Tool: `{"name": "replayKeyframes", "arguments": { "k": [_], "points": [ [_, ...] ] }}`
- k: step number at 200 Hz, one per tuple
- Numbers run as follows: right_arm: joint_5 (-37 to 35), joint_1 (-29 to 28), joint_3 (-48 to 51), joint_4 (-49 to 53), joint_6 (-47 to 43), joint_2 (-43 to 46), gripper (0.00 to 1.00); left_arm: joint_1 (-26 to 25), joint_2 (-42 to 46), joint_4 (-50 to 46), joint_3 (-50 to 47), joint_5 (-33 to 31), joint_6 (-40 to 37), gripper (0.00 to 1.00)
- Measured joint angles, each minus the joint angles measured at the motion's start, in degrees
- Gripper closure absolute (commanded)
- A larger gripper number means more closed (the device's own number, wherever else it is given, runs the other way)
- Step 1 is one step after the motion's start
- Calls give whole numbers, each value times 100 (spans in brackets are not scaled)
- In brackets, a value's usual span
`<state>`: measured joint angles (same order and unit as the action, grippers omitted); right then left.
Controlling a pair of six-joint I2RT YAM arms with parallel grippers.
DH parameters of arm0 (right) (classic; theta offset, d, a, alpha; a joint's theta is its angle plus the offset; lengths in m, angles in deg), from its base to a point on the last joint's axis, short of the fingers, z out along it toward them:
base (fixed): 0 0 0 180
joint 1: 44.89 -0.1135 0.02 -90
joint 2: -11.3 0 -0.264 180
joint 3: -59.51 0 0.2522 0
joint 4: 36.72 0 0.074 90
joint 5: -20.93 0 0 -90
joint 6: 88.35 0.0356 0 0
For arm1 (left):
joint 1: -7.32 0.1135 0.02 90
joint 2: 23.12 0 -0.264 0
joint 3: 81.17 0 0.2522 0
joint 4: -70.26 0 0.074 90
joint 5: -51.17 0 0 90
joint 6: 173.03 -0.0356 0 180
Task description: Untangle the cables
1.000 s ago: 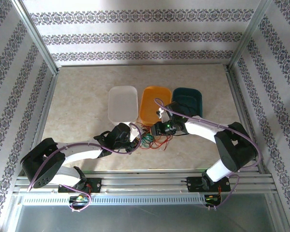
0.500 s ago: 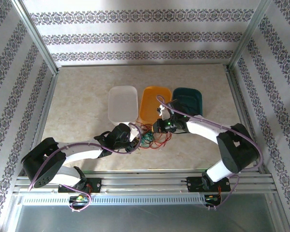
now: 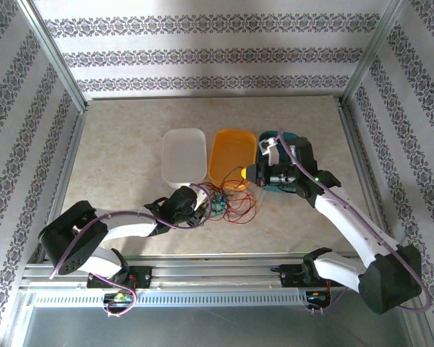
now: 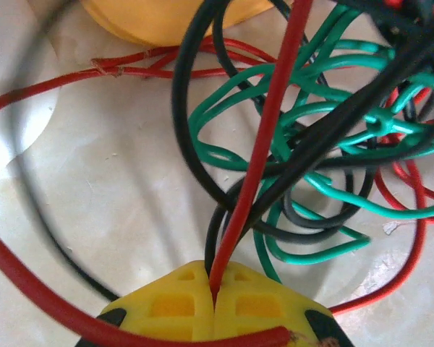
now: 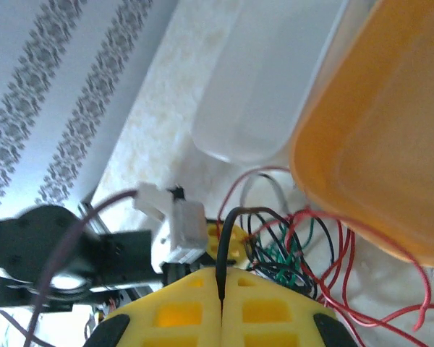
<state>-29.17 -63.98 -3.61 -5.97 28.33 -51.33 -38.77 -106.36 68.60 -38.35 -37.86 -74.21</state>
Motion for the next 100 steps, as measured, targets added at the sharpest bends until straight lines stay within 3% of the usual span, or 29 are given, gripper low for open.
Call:
{"name": "replayKeyframes", "arguments": {
  "k": [58,100],
  "points": [
    [-205,614,-990,66,-2,796,96,0,-39,48,2,2,0,100],
    [-1069,855,-1495,4,-162,1259,95,0,-74,42,4,-2,0,100]
  ]
}}
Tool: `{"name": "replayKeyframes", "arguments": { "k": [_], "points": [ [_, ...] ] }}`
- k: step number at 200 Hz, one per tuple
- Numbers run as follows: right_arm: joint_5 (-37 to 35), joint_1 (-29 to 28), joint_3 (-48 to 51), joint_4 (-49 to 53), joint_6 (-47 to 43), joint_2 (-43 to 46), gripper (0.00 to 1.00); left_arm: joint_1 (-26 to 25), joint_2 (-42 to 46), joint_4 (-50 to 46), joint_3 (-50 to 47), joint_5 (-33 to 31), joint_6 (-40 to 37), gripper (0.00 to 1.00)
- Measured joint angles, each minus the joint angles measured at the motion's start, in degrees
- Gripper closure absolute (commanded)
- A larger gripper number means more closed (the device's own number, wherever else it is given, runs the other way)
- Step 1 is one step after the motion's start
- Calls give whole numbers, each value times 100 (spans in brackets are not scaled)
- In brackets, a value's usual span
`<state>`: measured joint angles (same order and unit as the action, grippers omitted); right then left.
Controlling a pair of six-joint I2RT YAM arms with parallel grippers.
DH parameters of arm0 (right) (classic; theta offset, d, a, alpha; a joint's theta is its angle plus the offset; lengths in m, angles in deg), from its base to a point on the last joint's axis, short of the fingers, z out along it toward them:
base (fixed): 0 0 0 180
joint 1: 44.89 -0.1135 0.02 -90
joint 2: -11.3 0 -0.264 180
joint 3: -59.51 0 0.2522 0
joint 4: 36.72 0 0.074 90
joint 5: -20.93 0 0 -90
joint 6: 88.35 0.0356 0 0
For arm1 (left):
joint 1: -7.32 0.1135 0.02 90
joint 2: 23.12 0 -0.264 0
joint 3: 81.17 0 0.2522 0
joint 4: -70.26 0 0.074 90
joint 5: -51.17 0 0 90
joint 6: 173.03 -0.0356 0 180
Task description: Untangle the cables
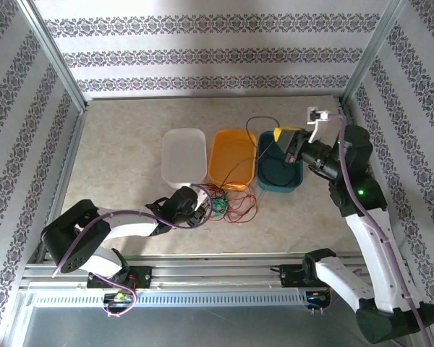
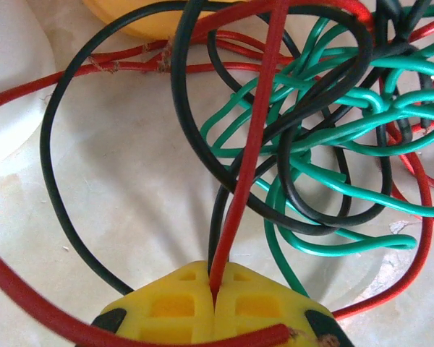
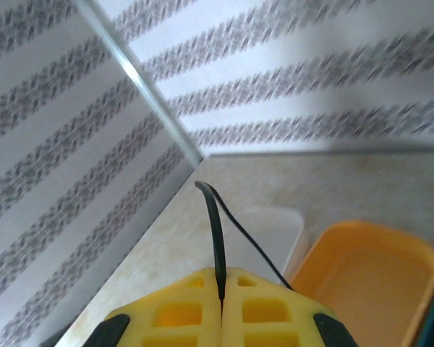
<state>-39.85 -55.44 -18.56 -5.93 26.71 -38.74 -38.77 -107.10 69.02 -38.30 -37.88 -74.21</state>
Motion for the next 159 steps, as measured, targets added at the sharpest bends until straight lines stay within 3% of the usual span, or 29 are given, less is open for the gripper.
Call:
{"name": "replayKeyframes", "arguments": {
  "k": [65,100,159],
  "points": [
    [-1926,138,-39,-343,-323,94,93,0,-20,0,0,0,-2,100],
    [-3023,144,509,-723,-396,-249,94,0,-17,0,2,2,-4,100],
    [-3593,146,1716,-896,-61,-1152,94,0,-4,0,2,9,-63,100]
  ]
}}
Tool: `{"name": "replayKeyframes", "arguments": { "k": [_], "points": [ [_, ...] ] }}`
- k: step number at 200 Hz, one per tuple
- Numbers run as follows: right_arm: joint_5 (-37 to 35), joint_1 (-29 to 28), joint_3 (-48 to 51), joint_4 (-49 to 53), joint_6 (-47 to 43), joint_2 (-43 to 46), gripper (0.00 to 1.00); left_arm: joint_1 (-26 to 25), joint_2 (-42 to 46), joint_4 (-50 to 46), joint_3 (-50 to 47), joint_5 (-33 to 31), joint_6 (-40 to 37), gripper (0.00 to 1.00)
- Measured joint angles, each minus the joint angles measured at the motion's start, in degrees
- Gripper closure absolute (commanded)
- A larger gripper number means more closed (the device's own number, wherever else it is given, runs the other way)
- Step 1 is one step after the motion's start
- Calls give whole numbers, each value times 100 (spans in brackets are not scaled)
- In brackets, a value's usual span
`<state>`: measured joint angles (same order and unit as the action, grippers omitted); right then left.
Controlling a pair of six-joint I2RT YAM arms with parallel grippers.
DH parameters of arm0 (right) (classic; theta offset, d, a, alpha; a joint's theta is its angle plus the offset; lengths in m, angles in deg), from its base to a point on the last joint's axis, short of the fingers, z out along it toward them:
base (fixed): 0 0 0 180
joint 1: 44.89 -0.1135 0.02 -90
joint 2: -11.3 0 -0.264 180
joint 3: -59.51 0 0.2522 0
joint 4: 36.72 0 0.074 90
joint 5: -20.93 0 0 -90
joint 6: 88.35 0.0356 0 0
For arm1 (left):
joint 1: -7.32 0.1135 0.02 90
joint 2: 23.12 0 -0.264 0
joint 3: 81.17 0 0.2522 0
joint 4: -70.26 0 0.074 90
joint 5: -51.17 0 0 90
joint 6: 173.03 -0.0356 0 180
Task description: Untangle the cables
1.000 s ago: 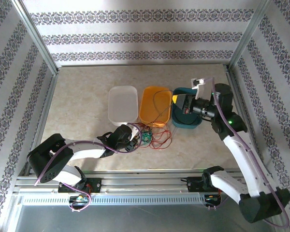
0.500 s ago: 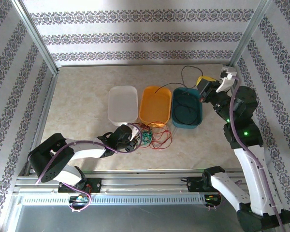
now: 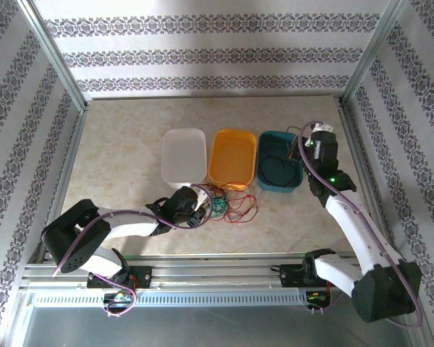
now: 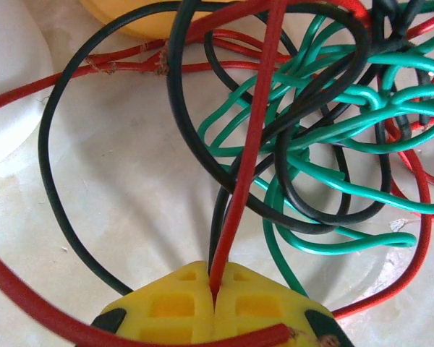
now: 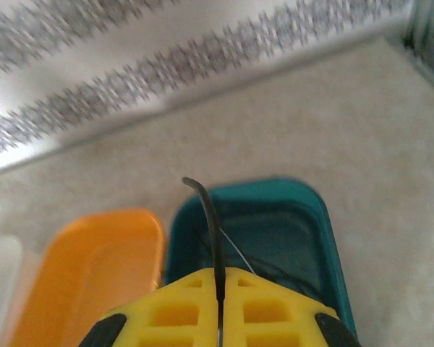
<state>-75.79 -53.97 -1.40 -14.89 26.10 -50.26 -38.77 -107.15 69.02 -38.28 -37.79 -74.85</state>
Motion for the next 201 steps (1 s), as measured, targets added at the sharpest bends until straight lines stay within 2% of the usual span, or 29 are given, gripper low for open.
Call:
{"name": "replayKeyframes", "arguments": {
  "k": [87,102,113,125,142,166,201],
  "points": [
    [531,20,-20,330,470,-2247,93,0,15,-2,2,37,-44,100],
    [627,37,-168,345,553,-2542,88,0,26,-4,2,42,-44,100],
    [667,37,-280,363,586,-2693,78,0,42,-4,2,44,-44,100],
    [686,35,-380,387,595,-2765,64,0,59,-9,2,50,-46,100],
    [678,35,-505,417,673,-2752,56,0,94,-28,2,68,-46,100],
    [501,35,-568,468,684,-2529,51,0,155,-59,2,85,-50,100],
    [101,35,-568,614,675,-1615,48,0,225,-76,2,85,-72,100]
  ]
}}
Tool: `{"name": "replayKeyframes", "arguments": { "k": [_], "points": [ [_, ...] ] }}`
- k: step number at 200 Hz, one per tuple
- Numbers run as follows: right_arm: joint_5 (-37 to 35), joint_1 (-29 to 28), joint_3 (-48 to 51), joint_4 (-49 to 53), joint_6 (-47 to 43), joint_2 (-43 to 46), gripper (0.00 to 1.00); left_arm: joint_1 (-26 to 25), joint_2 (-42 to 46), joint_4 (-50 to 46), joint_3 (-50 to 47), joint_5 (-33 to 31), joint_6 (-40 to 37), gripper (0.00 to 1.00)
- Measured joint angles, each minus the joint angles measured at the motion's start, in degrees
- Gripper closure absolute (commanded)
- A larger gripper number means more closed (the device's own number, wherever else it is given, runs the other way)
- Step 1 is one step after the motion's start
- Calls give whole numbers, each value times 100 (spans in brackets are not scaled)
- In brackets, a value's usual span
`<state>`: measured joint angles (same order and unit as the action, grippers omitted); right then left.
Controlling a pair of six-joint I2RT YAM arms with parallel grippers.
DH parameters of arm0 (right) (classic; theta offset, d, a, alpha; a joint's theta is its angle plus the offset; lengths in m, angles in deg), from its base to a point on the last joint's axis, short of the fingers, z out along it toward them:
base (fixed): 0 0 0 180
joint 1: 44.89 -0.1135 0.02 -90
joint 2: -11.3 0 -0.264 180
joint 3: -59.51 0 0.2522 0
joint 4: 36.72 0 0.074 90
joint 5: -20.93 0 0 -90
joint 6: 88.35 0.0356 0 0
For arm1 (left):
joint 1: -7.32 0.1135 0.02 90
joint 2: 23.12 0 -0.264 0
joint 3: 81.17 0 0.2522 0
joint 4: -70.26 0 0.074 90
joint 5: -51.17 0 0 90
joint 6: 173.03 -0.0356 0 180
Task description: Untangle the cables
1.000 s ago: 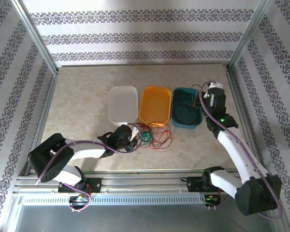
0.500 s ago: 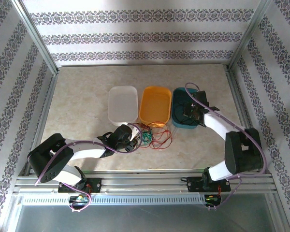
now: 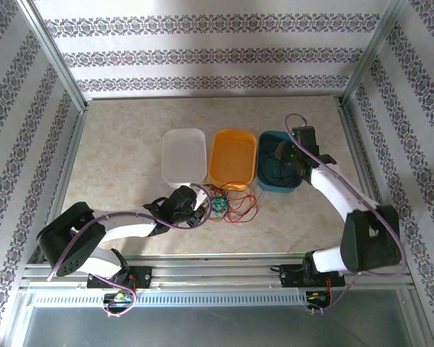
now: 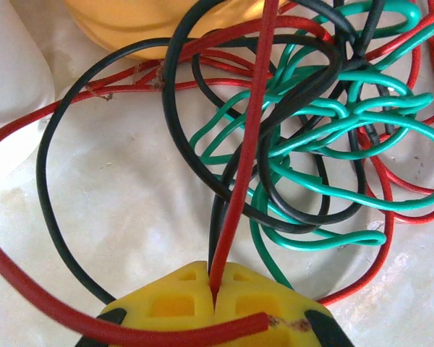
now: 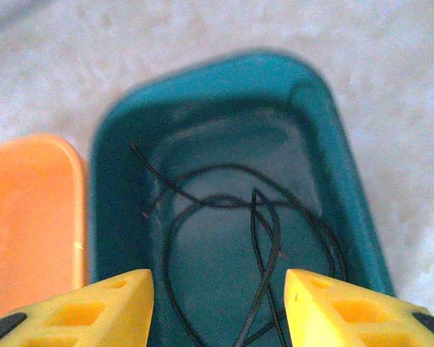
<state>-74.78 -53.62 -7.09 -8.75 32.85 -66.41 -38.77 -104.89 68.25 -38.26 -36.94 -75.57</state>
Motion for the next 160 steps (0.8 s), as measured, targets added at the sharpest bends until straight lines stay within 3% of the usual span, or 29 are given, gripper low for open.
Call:
{"name": "replayKeyframes", "arguments": {
  "k": [32,54,73,117,160],
  "points": [
    [103,0,7,76,-157,745,47,0,11,-15,0,2,-44,100],
    [791,-63,55,105,-319,1025,48,0,11,-15,0,20,-61,100],
    [1613,-538,199,160,-568,1069,50,0,11,-15,0,55,-79,100],
    [3106,-1969,433,328,-925,463,53,0,13,-15,0,96,-103,100],
    [3259,-2457,411,319,-1047,-319,54,0,15,-22,2,105,-111,100]
  ]
}}
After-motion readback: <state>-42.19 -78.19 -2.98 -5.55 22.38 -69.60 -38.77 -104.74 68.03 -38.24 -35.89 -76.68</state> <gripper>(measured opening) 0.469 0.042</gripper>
